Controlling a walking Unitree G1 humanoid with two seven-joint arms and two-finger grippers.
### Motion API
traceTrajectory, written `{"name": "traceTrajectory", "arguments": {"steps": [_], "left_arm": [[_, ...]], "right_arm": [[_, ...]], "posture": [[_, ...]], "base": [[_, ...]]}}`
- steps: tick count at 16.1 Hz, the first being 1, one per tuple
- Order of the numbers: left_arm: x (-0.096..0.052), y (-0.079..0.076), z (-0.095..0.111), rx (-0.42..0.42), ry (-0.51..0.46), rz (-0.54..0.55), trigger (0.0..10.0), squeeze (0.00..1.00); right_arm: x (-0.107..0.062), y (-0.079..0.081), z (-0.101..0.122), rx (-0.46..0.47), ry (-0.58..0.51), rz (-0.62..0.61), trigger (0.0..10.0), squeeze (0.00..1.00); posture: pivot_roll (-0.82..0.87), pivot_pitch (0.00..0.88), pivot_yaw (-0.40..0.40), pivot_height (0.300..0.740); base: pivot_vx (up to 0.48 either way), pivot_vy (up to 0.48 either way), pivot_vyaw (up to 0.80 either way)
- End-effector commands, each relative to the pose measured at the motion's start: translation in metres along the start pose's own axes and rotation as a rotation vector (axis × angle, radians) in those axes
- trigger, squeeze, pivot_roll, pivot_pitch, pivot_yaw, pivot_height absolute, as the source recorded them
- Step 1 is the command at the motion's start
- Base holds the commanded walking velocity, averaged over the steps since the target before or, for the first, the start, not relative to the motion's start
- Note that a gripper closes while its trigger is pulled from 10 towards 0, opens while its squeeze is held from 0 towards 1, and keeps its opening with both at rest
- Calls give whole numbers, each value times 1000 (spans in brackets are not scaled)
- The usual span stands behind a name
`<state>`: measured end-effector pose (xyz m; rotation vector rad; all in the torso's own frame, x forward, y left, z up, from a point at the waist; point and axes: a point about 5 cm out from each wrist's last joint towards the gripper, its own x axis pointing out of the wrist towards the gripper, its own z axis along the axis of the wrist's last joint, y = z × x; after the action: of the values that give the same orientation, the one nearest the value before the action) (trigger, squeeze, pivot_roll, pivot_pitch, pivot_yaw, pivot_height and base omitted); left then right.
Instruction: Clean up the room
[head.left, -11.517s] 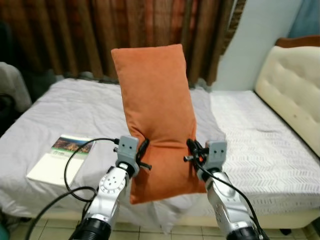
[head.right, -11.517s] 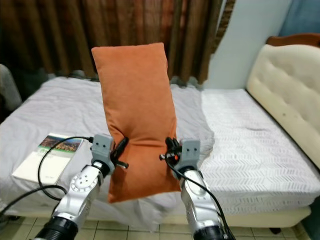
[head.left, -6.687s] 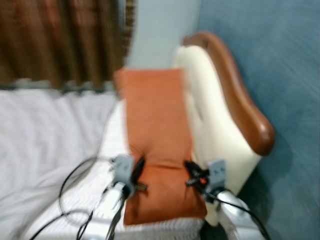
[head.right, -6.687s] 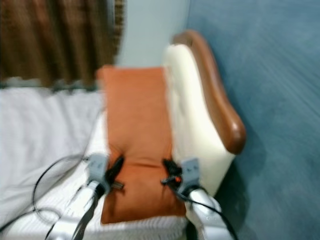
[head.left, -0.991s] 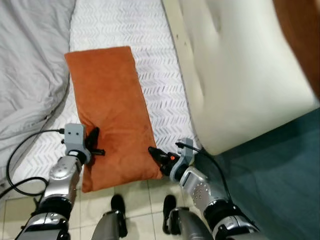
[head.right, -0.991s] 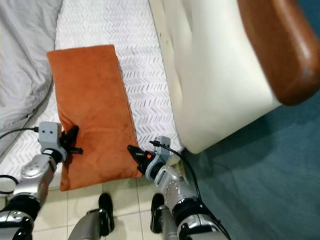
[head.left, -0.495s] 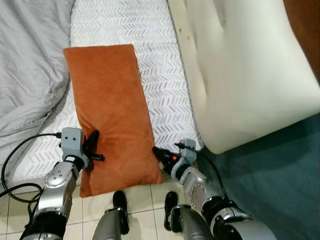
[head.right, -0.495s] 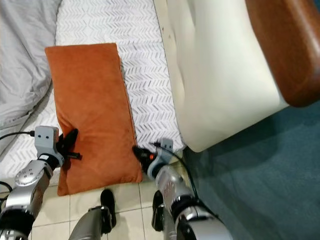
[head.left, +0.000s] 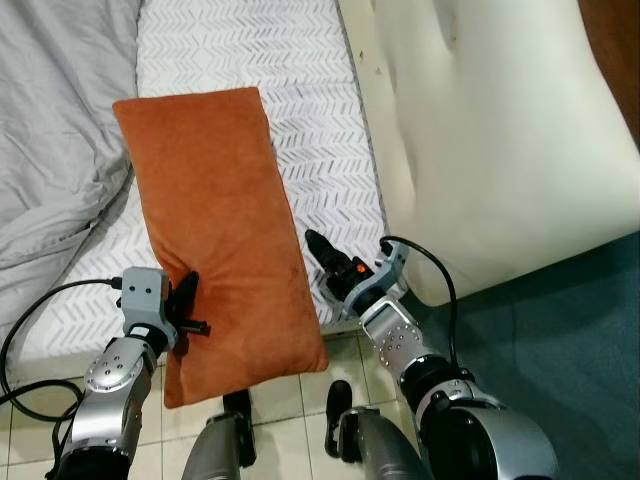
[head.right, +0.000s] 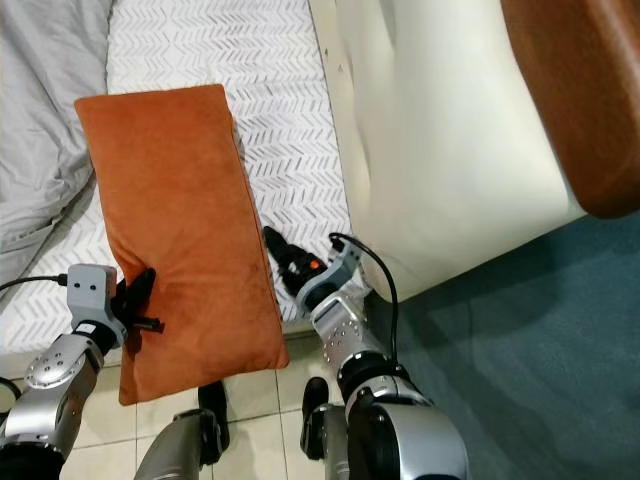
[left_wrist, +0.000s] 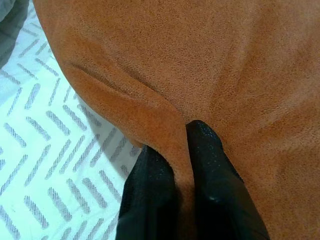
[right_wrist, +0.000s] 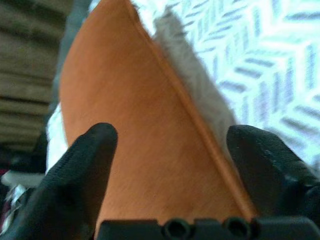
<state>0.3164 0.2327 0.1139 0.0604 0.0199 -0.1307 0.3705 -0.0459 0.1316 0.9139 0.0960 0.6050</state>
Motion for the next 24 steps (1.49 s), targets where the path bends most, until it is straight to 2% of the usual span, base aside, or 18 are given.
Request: {"name": "traceTrajectory", "arguments": {"steps": [1,3,4,5,6,8,10,11,12,13,16,17,21,22,24], "left_arm": [[-13,-5,-26,-3,106,-14,10000,0],[-14,-13,-27,15,113,-47,10000,0],[-14,-14,-28,15,115,-48,10000,0],[-13,-14,-29,12,120,-46,10000,0],[-12,-14,-30,10,127,-43,10000,0],[-12,-14,-30,10,129,-41,10000,0],[-13,-14,-28,9,126,-39,10000,0],[-13,-15,-26,5,120,-41,10000,0],[-13,-22,-20,-12,103,-64,10000,0],[-13,-31,-14,-38,83,-87,10000,0],[-13,-39,-5,-74,56,-99,10000,0],[-12,-41,4,-126,29,-90,10000,0],[-13,-39,11,-158,22,-71,10000,0],[-14,-39,12,-168,22,-63,10000,0],[-17,-34,15,-203,18,-31,10000,0]], "right_arm": [[-8,1,-38,57,107,17,10000,1000],[-13,12,-69,43,253,129,10000,1000],[-14,16,-77,37,287,160,10000,1000],[-17,21,-89,42,337,199,10000,0],[-21,28,-108,38,399,218,10000,0],[-23,32,-118,49,439,235,10000,0],[-31,43,-145,1,538,259,10000,0],[-36,47,-158,-46,588,249,10000,0],[-44,47,-175,-161,647,199,10000,0],[-52,44,-185,-208,681,152,10000,0],[-59,36,-189,-260,691,79,10000,0],[-62,33,-191,-268,689,30,10000,0],[-57,38,-192,-185,648,-38,10000,0],[-54,41,-192,-163,633,-38,0,0],[-48,45,-189,-123,605,-45,0,0]], "posture": [[111,634,-131,740],[106,635,-133,740],[100,635,-136,740],[95,635,-138,740],[95,634,-137,740],[98,638,-135,740],[105,649,-129,740],[109,651,-127,740],[119,655,-120,740],[125,656,-119,740],[127,655,-120,740],[128,656,-122,740],[139,650,-121,740],[140,649,-124,740],[139,647,-129,740]], "base": [[0,0,0],[0,0,0],[0,0,0],[0,0,0],[0,0,0],[0,0,0],[0,0,0],[0,0,0],[0,0,0],[0,0,0],[0,0,0],[0,0,0],[0,0,0],[0,0,0],[0,0,0]]}}
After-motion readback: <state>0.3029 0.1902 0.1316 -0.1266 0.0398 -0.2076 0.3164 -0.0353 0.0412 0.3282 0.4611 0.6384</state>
